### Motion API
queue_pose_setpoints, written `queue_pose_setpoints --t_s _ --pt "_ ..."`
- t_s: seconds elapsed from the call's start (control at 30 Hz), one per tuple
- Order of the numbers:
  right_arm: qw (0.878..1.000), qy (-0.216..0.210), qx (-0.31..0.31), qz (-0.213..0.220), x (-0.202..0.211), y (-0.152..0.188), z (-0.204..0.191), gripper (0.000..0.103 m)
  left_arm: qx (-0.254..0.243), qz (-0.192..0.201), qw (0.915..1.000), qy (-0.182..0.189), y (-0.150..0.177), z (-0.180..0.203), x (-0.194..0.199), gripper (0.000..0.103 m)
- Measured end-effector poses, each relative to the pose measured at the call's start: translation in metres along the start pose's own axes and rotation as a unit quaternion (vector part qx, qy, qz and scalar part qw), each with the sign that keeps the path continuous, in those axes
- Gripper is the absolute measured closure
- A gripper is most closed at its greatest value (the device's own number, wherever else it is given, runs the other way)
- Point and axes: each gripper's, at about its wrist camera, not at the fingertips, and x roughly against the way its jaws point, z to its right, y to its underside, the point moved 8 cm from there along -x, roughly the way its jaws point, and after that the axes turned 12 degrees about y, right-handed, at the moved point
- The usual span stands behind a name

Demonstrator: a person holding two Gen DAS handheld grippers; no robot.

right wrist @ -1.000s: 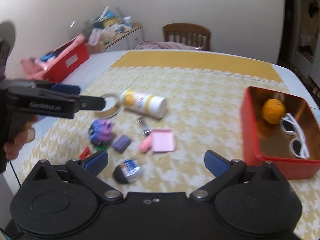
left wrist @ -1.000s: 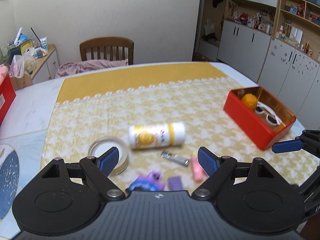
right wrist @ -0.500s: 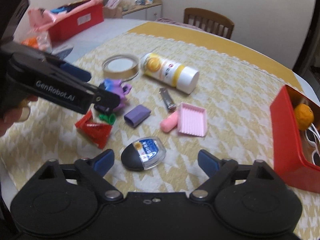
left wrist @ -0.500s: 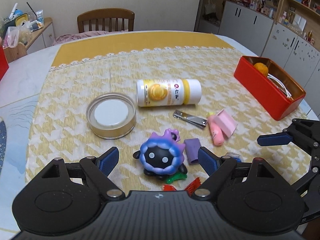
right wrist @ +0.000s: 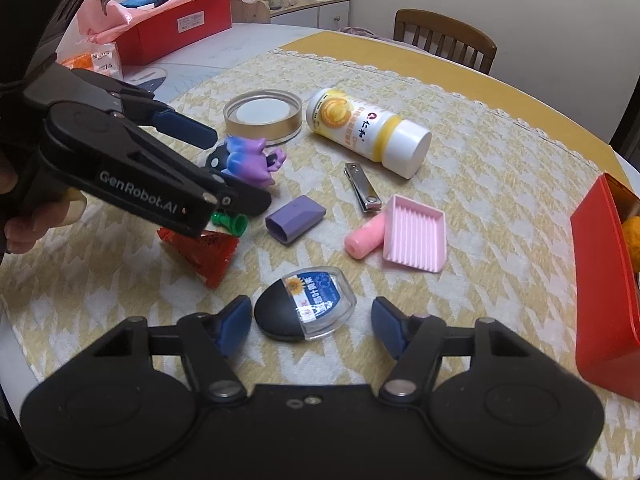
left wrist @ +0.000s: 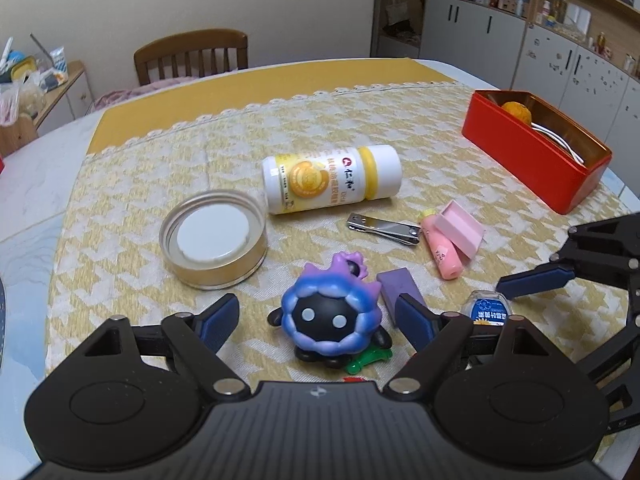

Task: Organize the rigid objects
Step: 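Grasp the purple plush toy with the left tool while the right tool grasps the clear case, then carry the plush toy and clear case into the red tin with both tools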

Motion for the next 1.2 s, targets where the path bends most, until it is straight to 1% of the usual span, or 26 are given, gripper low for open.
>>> queue_pose_setpoints --t_s 0.1,0.13,0.17,0.27,0.33,0.6,0.83,1.2 --pt "1.000 -0.002 0.003 0.002 0.000 0.000 -0.001 0.040 -0.006 -0.001 1.0000 0.001 0.000 0.003 -0.001 0.030" --pt "1.000 -0.002 0.004 0.003 0.000 -0.001 -0.001 0.042 -0.007 -0.002 1.0000 0.002 0.001 0.003 -0.001 0.036" --pt "1.000 -0.002 0.006 0.004 0.000 0.000 -0.002 0.043 -0.008 -0.004 1.0000 0.003 0.001 0.004 -0.001 0.038" --pt "1.000 -0.004 0.008 0.005 0.001 0.000 -0.002 0.045 -0.009 -0.003 1.0000 0.003 0.001 0.004 -0.001 0.038" --pt "1.000 -0.005 0.009 0.006 0.002 0.000 -0.003 0.049 -0.008 -0.002 1.0000 0.003 0.001 0.004 0.000 0.039" --pt "1.000 0.004 0.012 0.008 0.005 0.001 -0.003 0.050 -0.010 -0.009 0.9999 -0.006 -0.001 0.005 0.001 0.041" --pt "1.000 0.008 -0.027 0.007 0.015 0.002 0.011 0.050 0.003 -0.015 0.9998 -0.010 -0.003 0.006 0.007 0.041" --pt "0.996 0.017 -0.079 0.042 0.057 -0.012 0.042 0.049 0.022 -0.003 0.9997 -0.011 -0.022 0.014 0.034 0.041"
